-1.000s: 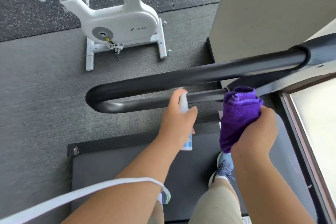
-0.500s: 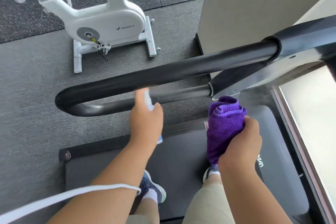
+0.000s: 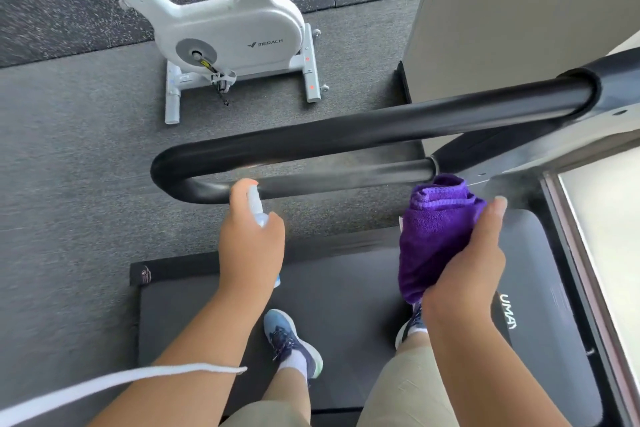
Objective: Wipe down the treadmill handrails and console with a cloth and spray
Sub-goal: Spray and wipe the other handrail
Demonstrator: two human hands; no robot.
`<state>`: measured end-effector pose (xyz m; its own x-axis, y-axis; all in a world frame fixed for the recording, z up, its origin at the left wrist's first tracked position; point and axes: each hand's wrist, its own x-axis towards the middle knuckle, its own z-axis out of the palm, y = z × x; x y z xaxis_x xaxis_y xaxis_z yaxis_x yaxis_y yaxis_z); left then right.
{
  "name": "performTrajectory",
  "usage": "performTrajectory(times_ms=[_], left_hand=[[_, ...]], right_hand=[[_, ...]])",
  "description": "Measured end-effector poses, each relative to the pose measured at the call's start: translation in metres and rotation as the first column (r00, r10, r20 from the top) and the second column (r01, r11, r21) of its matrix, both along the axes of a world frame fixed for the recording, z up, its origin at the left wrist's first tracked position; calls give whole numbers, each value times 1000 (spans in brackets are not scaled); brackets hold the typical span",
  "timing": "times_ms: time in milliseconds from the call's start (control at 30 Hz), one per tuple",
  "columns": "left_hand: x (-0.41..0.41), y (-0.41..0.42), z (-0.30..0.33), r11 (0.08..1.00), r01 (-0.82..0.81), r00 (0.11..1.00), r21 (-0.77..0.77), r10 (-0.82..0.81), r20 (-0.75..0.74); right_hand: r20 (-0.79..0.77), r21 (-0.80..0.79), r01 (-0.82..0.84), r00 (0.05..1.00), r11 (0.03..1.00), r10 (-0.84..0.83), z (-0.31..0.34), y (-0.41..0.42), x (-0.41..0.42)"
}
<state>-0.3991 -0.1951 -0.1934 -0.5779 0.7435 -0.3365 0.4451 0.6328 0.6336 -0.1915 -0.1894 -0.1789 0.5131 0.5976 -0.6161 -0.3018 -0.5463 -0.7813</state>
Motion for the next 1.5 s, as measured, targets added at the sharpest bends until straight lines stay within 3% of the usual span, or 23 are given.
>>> performTrajectory(times_ms=[100, 167, 233, 300, 400, 500, 533, 733, 900, 1067, 1267, 1300, 1333, 1367, 1433, 1500], left_hand=[[-4, -6, -3, 999, -43, 999, -10, 43, 19], [-5, -8, -3, 999, -47, 999, -9, 47, 16], [-5, -9, -4, 999, -40, 999, -11, 40, 21], [-5, -11, -6, 999, -51, 998, -19, 52, 42], [-5, -16, -14, 999, -54, 996, -6, 54, 67], [-6, -21, -20, 997, -67, 991, -27, 70, 118], [-8, -21, -22, 997, -69, 989, -32, 73, 131], [-24, -26, -29, 995, -100, 979, -19, 102, 177], [-32, -32, -25, 989, -135, 969, 59, 119, 215], [-48, -42, -20, 989, -126, 956, 78, 100, 277], [-72, -55, -5, 988, -132, 945, 76, 102, 309], [-78, -56, -3, 989, -129, 946, 67, 103, 308], [-84, -57, 0, 991, -117, 948, 60, 94, 305], [-90, -58, 4, 993, -104, 949, 62, 81, 304], [-101, -62, 14, 992, -90, 951, 91, 59, 303], [-109, -63, 22, 988, -87, 953, 131, 44, 300]], right_hand=[[131, 102, -90, 988, 991, 76, -9, 12, -3], [343, 156, -200, 929, 967, 137, -13, 32, -3], [674, 125, -416, 702, 901, 231, -22, 59, -1], [860, -14, -582, 408, 813, 307, -40, 86, 3], [872, -260, -720, 111, 644, 476, -74, 112, 8], [841, -479, -760, -252, 439, 479, -104, 110, 13], [834, -503, -753, -294, 424, 467, -109, 108, 14], [849, -425, -681, -71, 597, 524, -115, 107, -17], [856, -388, -646, 12, 657, 517, -112, 95, -46], [837, -382, -704, 12, 598, 548, -97, 81, -105], [766, -273, -821, 131, 502, 630, -59, 63, -197], [677, -205, -855, 227, 476, 700, -57, 60, -216], [504, -90, -865, 387, 493, 772, -54, 59, -231], [222, 53, -835, 545, 548, 809, -50, 61, -246], [-283, 204, -682, 646, 702, 709, -44, 66, -259], [-495, 207, -509, 682, 836, 538, -32, 65, -252]])
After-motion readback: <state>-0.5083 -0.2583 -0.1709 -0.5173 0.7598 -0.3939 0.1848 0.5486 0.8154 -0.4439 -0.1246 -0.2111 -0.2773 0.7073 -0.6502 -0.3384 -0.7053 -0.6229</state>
